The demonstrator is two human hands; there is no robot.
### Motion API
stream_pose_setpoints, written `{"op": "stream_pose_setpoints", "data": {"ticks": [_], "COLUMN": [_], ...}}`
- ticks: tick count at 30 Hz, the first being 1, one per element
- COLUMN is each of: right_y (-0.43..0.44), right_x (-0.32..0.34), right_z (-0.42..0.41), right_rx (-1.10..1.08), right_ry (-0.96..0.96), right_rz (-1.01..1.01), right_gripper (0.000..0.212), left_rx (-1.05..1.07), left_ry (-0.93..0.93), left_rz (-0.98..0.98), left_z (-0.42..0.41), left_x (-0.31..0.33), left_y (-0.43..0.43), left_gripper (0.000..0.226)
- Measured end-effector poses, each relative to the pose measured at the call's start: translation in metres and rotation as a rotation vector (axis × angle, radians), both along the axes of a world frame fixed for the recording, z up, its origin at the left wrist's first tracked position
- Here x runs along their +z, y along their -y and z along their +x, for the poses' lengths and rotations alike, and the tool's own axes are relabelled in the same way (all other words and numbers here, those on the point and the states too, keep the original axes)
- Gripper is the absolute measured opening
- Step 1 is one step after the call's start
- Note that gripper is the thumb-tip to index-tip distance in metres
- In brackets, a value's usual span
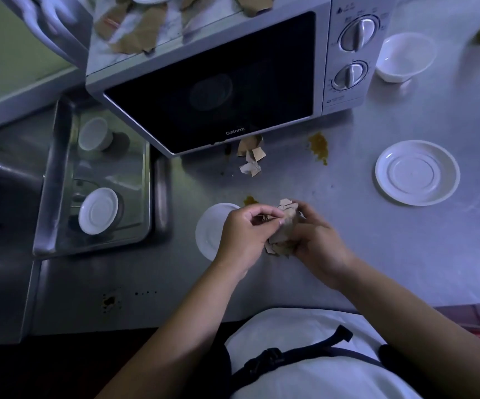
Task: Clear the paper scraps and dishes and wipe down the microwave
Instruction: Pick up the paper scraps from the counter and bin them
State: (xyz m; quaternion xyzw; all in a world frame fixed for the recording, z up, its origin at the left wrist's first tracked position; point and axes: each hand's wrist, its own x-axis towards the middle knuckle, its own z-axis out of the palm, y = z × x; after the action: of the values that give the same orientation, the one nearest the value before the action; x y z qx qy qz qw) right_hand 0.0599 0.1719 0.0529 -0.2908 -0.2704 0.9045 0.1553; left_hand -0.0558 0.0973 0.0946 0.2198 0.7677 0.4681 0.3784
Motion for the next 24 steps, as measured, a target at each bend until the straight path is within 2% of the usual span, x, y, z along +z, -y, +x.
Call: {"op": "stream_pose_setpoints", "data": {"ticks": [4, 7, 13, 17, 19, 20, 22, 24], "right_y": [0.002, -0.002, -0.015, -0.021, -0.023, -0.023, -0.024, -0.025], "right_x": [0.000, -0.001, -0.002, -0.004, -0.006, -0.007, -0.011, -0.016], "right_z": [-0.001, 0.000, 0.007, 0.014, 0.018, 0.020, 0.027, 0.035], "right_rx": [-0.010, -0.016, 0.046, 0.006, -0.058, -0.092, -0.150, -0.190], "right_ry": [0.058, 0.138, 0.265, 0.282, 0.288, 0.293, 0.303, 0.314], "right_rz": [0.073, 0.136, 0.099, 0.065, 0.052, 0.043, 0.024, 0.005], "right_gripper": [0.041, 0.041, 0.025, 0.021, 0.017, 0.017, 0.022, 0.024], "left_rx": [-0.017, -0.039, -0.088, -0.202, -0.132, -0.074, -0.046, -0.184], "left_ry": [-0.002, 0.058, 0.058, 0.198, 0.266, 0.219, -0.079, -0.421], "left_rz": [-0.012, -0.005, 0.022, 0.048, 0.031, -0.015, -0.198, -0.348], "left_z": [-0.003, -0.007, -0.020, -0.029, -0.039, -0.047, -0.067, -0.088], "left_x": [-0.004, -0.007, -0.010, -0.011, -0.016, -0.019, -0.030, -0.040], "left_y": [0.002, 0.005, 0.003, -0.009, -0.018, -0.025, -0.040, -0.056], "left_gripper": [0.021, 0.030, 0.034, 0.034, 0.031, 0.028, 0.026, 0.037]}}
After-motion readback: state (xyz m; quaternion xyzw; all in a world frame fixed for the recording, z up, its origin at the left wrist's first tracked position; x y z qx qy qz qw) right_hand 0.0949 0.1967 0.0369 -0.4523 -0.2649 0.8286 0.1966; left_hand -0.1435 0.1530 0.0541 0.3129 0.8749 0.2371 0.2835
